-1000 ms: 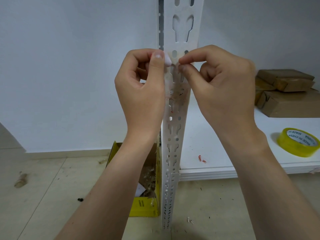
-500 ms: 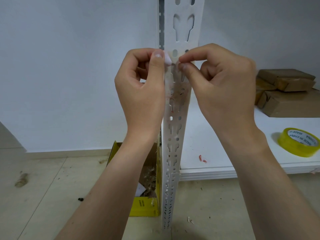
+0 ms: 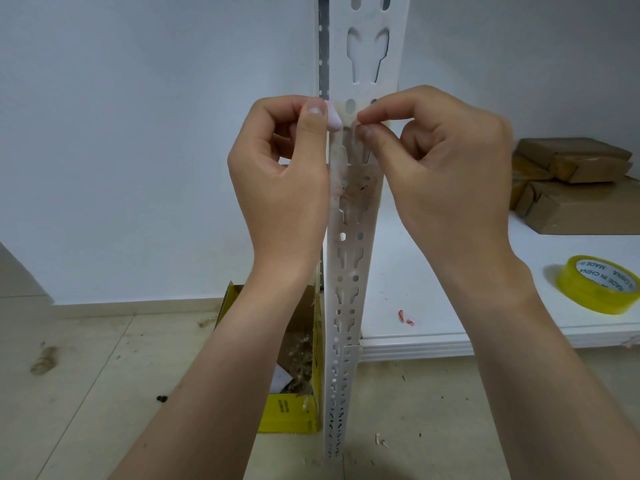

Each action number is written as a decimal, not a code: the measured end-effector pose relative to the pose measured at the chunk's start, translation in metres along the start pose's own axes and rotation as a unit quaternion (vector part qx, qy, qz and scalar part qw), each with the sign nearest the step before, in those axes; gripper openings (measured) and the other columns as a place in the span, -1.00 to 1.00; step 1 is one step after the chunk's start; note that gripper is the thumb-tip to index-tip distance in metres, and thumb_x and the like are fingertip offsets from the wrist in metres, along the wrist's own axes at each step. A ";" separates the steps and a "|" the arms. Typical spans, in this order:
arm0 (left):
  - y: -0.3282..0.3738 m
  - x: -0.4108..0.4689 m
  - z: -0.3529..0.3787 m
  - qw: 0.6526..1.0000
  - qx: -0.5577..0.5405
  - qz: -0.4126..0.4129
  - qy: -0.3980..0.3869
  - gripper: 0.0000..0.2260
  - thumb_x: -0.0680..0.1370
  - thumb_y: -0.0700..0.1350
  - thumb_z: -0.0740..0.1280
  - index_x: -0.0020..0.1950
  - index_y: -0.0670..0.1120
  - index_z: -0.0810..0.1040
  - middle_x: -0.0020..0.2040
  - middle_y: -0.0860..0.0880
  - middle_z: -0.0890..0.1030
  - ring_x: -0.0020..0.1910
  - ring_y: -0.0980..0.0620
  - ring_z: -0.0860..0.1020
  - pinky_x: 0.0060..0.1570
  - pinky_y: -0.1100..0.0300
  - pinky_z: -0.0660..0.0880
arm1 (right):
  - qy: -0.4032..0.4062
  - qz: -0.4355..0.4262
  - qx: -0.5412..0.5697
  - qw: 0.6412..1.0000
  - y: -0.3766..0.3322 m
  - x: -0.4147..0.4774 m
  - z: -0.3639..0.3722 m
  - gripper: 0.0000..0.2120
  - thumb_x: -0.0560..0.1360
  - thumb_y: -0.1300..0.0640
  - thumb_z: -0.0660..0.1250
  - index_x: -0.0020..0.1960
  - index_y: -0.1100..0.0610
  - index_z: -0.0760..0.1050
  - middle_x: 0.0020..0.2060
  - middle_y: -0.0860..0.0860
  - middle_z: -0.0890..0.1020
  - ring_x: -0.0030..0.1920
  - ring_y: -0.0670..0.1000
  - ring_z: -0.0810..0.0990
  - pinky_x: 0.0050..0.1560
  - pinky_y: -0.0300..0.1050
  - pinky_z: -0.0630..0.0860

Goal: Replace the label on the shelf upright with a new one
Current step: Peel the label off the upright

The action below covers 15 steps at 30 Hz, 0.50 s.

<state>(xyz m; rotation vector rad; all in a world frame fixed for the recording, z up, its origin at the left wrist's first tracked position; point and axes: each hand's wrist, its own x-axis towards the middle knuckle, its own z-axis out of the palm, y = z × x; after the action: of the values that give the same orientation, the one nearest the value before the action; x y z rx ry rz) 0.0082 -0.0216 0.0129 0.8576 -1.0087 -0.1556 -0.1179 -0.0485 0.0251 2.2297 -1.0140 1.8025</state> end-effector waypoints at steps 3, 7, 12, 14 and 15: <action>0.000 0.000 0.000 1.000 -0.001 0.000 0.000 -0.82 0.63 -0.19 0.33 -0.15 -0.03 0.59 -0.15 0.02 0.70 -0.29 0.12 0.49 -0.20 0.12 0.47 | -0.001 0.000 -0.001 1.000 0.000 0.000 0.001 -0.90 0.60 -0.01 0.41 0.06 -0.04 0.68 -0.46 -0.04 0.53 -0.45 -0.03 0.47 -0.28 0.00 0.55; 0.000 0.000 0.000 1.000 0.002 0.004 -0.004 -0.83 0.63 -0.19 0.32 -0.15 -0.04 0.60 -0.14 0.02 0.70 -0.29 0.10 0.50 -0.20 0.14 0.47 | 0.002 0.003 -0.001 1.000 -0.001 0.000 0.000 -0.91 0.60 -0.01 0.41 0.05 -0.05 0.68 -0.48 -0.05 0.51 -0.45 -0.02 0.46 -0.28 0.01 0.53; 0.001 -0.001 -0.001 1.000 0.003 0.002 -0.001 -0.83 0.63 -0.18 0.32 -0.15 -0.02 0.60 -0.14 0.02 0.69 -0.28 0.09 0.50 -0.20 0.13 0.47 | -0.003 0.009 0.001 1.000 -0.004 0.000 0.002 -0.90 0.60 -0.02 0.40 0.06 -0.05 0.67 -0.44 0.00 0.57 -0.44 0.02 0.49 -0.29 0.03 0.54; 0.001 -0.001 -0.001 1.000 0.001 0.002 -0.002 -0.83 0.63 -0.18 0.32 -0.15 -0.02 0.59 -0.14 0.02 0.69 -0.28 0.10 0.50 -0.20 0.14 0.47 | 0.014 0.015 0.032 0.999 -0.010 0.002 -0.002 -0.93 0.62 0.03 0.38 0.05 -0.02 0.64 -0.46 0.02 0.56 -0.48 0.04 0.47 -0.37 -0.07 0.47; 0.001 -0.001 -0.001 1.000 0.001 0.001 -0.003 -0.83 0.63 -0.18 0.32 -0.15 -0.03 0.59 -0.14 0.02 0.69 -0.28 0.10 0.49 -0.20 0.14 0.46 | 0.030 0.024 0.064 0.997 -0.013 0.004 -0.005 -0.95 0.62 0.07 0.38 0.05 0.01 0.61 -0.48 0.03 0.55 -0.51 0.07 0.48 -0.41 -0.14 0.43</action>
<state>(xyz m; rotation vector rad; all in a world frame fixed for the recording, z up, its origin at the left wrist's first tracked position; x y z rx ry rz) 0.0082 -0.0199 0.0127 0.8577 -1.0164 -0.1557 -0.1148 -0.0382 0.0341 2.2244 -0.9762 1.9948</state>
